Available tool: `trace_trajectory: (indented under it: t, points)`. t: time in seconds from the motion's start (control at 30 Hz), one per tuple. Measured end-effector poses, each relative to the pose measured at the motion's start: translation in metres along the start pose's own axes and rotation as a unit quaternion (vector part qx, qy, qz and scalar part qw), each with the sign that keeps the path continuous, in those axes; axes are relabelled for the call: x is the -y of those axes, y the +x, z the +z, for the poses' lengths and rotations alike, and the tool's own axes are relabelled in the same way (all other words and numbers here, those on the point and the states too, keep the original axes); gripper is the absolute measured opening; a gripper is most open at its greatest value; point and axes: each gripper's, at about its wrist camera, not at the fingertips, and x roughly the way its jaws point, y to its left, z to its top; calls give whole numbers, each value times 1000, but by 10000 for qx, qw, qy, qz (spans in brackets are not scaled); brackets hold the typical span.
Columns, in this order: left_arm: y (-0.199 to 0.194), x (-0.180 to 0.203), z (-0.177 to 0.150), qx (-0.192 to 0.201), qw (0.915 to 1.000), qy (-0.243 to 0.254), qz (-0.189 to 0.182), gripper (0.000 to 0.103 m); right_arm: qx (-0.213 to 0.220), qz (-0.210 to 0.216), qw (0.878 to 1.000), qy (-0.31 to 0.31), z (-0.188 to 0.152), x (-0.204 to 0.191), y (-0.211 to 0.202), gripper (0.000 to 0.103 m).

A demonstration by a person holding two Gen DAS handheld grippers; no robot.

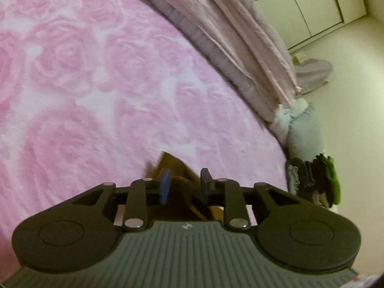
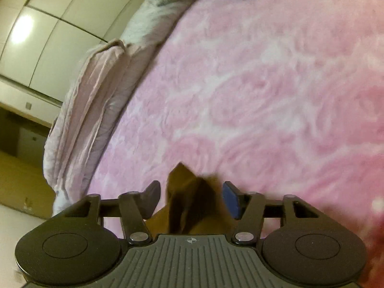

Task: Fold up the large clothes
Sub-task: 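Open both grippers and withdraw from the folded shirt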

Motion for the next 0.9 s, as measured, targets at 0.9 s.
trace_trajectory:
  t: [0.9]
  points:
    - [19, 43, -14, 407, 9684, 2392, 573, 24, 858, -974, 8971, -4222, -59, -77, 51, 31]
